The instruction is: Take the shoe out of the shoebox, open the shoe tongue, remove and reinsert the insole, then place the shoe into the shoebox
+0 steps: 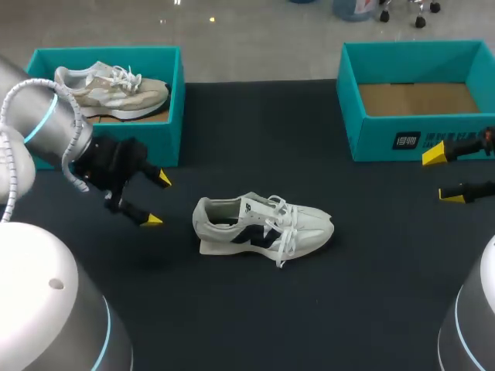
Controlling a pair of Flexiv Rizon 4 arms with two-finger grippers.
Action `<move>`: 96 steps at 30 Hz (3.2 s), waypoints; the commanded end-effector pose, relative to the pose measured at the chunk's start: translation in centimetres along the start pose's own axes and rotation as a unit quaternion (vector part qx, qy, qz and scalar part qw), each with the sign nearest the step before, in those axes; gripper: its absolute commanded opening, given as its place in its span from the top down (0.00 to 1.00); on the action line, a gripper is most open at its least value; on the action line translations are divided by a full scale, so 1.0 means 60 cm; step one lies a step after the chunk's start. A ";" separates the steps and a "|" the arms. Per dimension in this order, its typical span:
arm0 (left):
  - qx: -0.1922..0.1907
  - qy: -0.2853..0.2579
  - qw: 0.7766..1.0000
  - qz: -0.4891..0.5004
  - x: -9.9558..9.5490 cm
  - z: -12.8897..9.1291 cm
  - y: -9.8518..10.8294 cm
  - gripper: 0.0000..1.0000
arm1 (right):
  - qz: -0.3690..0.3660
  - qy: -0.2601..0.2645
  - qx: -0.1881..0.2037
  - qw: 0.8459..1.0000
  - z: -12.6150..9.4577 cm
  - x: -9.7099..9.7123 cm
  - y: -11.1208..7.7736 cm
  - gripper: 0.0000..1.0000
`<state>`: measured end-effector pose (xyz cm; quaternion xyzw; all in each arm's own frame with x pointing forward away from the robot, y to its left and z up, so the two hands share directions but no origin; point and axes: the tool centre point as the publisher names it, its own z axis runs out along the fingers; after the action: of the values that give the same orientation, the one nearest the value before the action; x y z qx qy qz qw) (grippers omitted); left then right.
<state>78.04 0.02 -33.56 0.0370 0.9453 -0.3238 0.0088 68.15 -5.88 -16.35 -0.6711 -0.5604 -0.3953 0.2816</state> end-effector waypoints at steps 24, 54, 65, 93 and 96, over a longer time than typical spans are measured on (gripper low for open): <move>0.200 0.009 0.978 -0.051 0.028 0.036 0.062 0.00 | 0.001 -0.001 0.000 1.000 0.001 0.000 0.000 0.00; 0.278 -0.012 0.959 -0.055 0.021 0.061 0.030 0.00 | 0.001 -0.001 0.000 1.000 0.001 0.000 0.000 0.00; 0.301 -0.020 0.951 -0.065 -0.002 0.107 0.020 0.00 | 0.001 -0.001 0.000 1.000 0.001 0.000 0.000 0.00; 0.314 0.018 0.946 -0.083 -0.005 0.194 -0.021 0.00 | 0.001 -0.001 0.000 1.000 0.001 0.000 0.000 0.00; 0.313 0.020 0.946 -0.083 -0.005 0.200 -0.027 0.00 | 0.001 -0.001 0.000 1.000 0.001 0.000 0.000 0.00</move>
<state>78.03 -8.08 -41.87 -0.0343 0.7953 -0.6032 -0.0492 68.15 -5.88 -16.35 -0.6711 -0.5604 -0.3953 0.2816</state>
